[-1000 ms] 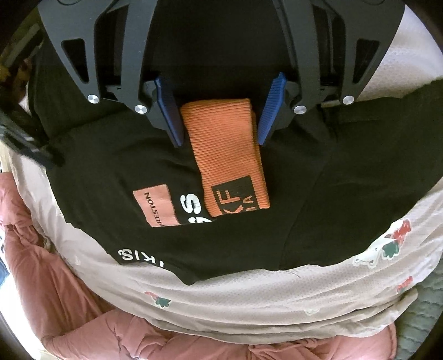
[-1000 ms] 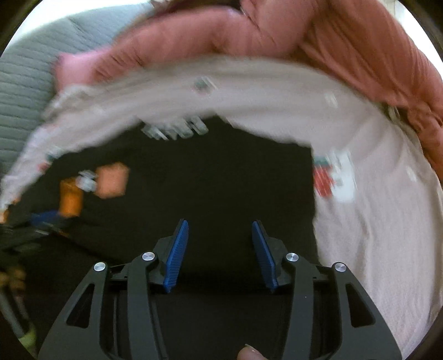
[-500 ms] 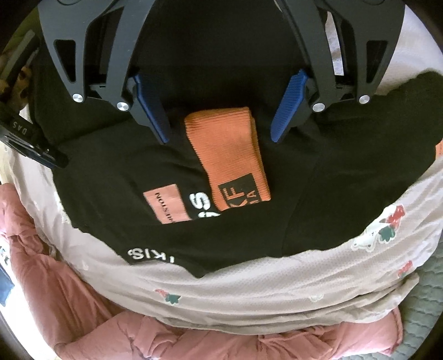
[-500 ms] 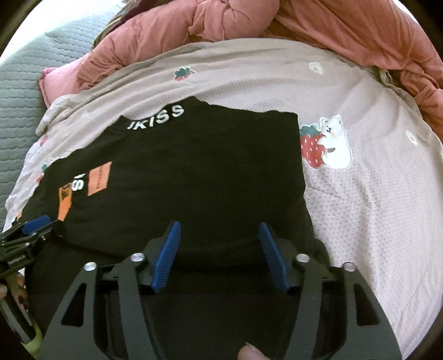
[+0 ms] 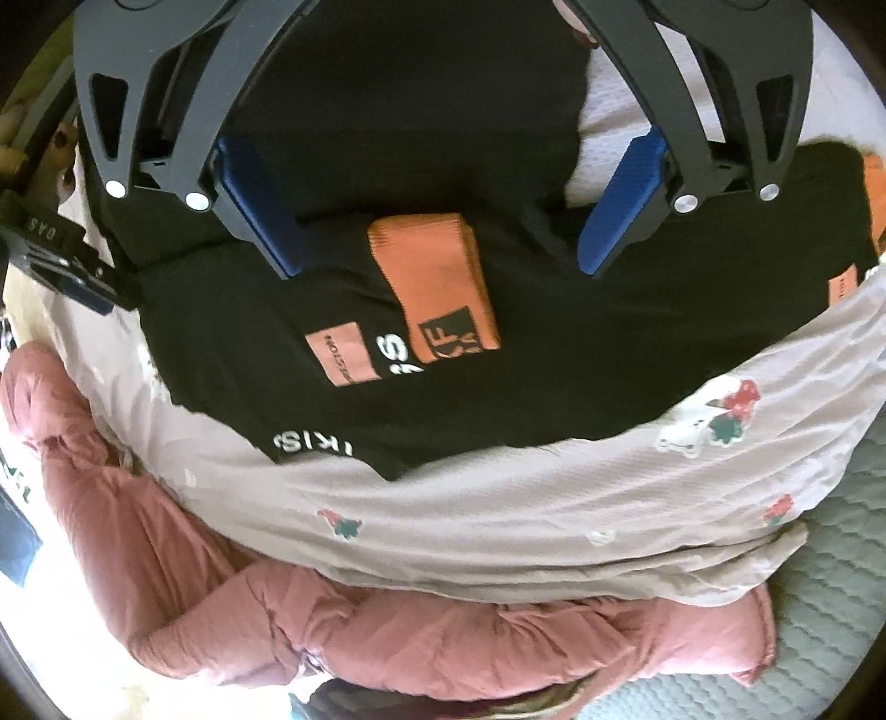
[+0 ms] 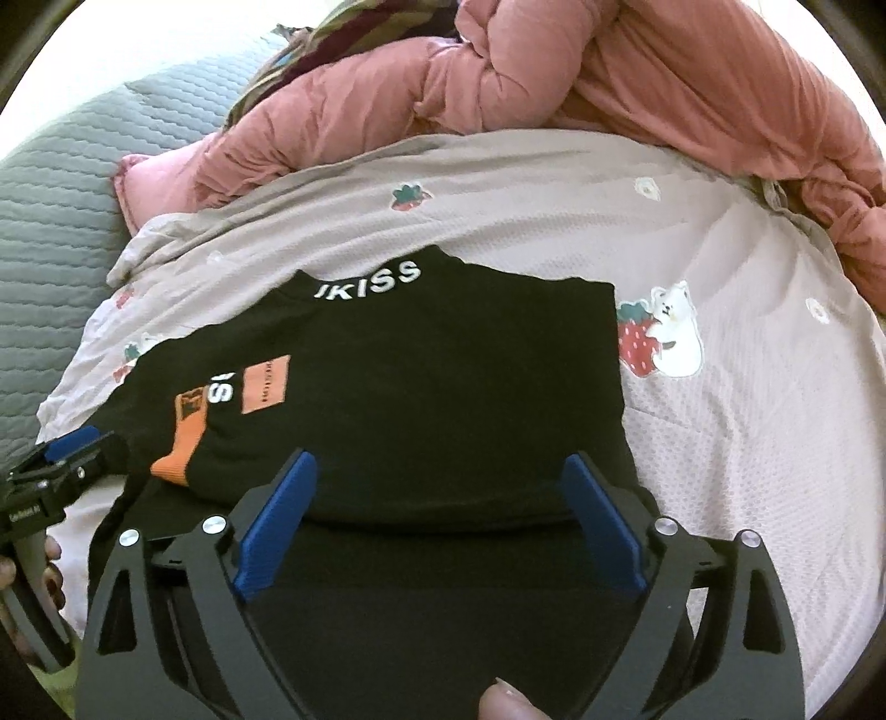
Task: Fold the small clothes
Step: 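Move the left tool toward the other sleeve's orange cuff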
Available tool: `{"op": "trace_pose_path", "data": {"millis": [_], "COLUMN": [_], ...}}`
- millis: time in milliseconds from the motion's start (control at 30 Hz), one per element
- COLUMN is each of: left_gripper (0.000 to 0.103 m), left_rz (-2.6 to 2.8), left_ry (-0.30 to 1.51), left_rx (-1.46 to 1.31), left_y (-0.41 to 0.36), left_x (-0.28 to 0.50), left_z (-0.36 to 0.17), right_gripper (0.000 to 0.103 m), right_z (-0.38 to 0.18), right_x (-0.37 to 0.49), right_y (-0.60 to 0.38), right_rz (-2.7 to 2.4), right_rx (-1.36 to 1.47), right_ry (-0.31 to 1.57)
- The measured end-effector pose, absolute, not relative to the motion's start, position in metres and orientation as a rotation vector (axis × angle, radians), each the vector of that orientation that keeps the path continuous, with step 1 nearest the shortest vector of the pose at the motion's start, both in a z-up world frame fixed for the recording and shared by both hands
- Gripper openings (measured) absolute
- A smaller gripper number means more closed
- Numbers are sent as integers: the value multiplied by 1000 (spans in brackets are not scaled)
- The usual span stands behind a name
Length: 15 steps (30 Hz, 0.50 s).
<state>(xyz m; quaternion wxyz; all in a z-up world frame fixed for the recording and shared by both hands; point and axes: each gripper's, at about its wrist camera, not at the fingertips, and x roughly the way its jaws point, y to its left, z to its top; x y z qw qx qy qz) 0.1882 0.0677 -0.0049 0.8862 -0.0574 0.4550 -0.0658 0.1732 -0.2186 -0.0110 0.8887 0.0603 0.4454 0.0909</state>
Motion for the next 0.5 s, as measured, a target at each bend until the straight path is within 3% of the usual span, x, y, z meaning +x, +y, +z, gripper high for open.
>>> {"op": "trace_pose_path", "data": {"millis": [500], "left_gripper": [93], "left_rz": [8], "left_ry": [835], "left_rx": [-81], "left_y": [114], "left_x": [158], "left_z": [20], "right_gripper": [98], "right_z": [29], "right_x": [151], "right_y": [-172], "right_rz": [293], "right_rx": [79], "right_ry": [803]}}
